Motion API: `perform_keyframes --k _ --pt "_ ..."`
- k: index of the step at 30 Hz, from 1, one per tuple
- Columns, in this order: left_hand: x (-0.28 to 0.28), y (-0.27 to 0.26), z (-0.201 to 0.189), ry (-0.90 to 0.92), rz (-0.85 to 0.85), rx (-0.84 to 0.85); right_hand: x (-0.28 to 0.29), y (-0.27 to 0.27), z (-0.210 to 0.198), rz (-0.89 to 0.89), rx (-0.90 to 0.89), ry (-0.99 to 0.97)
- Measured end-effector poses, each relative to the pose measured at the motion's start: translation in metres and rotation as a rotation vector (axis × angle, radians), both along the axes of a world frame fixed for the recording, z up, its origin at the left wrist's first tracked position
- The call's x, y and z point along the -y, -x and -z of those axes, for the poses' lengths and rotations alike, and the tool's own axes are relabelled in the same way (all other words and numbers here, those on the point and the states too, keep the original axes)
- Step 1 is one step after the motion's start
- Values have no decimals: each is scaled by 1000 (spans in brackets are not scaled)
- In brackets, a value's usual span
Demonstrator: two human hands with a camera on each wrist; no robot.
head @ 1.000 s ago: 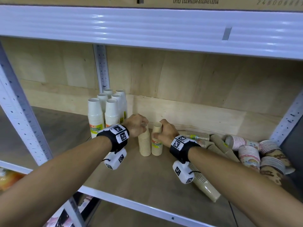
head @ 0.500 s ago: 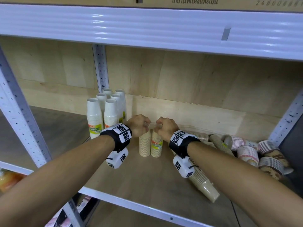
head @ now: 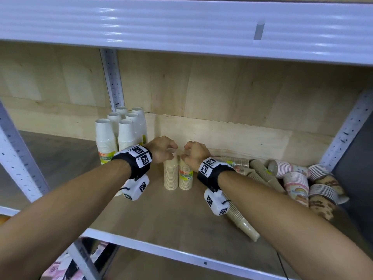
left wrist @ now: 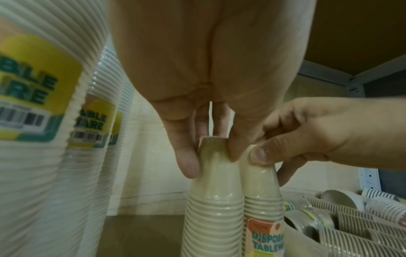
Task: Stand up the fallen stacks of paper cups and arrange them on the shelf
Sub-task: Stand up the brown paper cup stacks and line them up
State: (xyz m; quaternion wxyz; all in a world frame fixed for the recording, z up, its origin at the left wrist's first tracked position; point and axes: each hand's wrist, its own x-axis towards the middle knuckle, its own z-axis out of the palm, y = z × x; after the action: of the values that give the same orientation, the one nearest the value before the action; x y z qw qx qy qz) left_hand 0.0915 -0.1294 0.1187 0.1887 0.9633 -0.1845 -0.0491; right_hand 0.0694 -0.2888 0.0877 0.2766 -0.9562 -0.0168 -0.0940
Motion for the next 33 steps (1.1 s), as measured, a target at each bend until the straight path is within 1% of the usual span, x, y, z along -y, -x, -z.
perform_keyframes --k 4,7,9,12,16,19,22,27,30,33 --pt "-1 0 0 20 -54 34 1 0 0 -2 8 3" --pt "-1 1 0 61 -47 -19 2 1 0 1 13 0" --pt "0 0 0 58 -26 -35 2 1 1 7 13 -5" --pt "0 -1 1 40 -38 9 1 0 0 7 10 -11" --pt "0 -3 3 89 -106 30 0 0 -2 11 -2 -6" --pt "1 -4 3 74 -63 -2 1 -1 -2 4 -17 -11" --pt "3 -5 2 51 -37 16 2 -3 -2 1 -26 -17" --pt "2 -7 3 85 -124 26 1 -4 -1 7 -34 -19" --pt "4 -7 2 127 -78 -17 2 -5 -1 6 -31 -17" --pt "5 -8 -1 61 -11 -25 3 -6 -1 -4 -33 -14"
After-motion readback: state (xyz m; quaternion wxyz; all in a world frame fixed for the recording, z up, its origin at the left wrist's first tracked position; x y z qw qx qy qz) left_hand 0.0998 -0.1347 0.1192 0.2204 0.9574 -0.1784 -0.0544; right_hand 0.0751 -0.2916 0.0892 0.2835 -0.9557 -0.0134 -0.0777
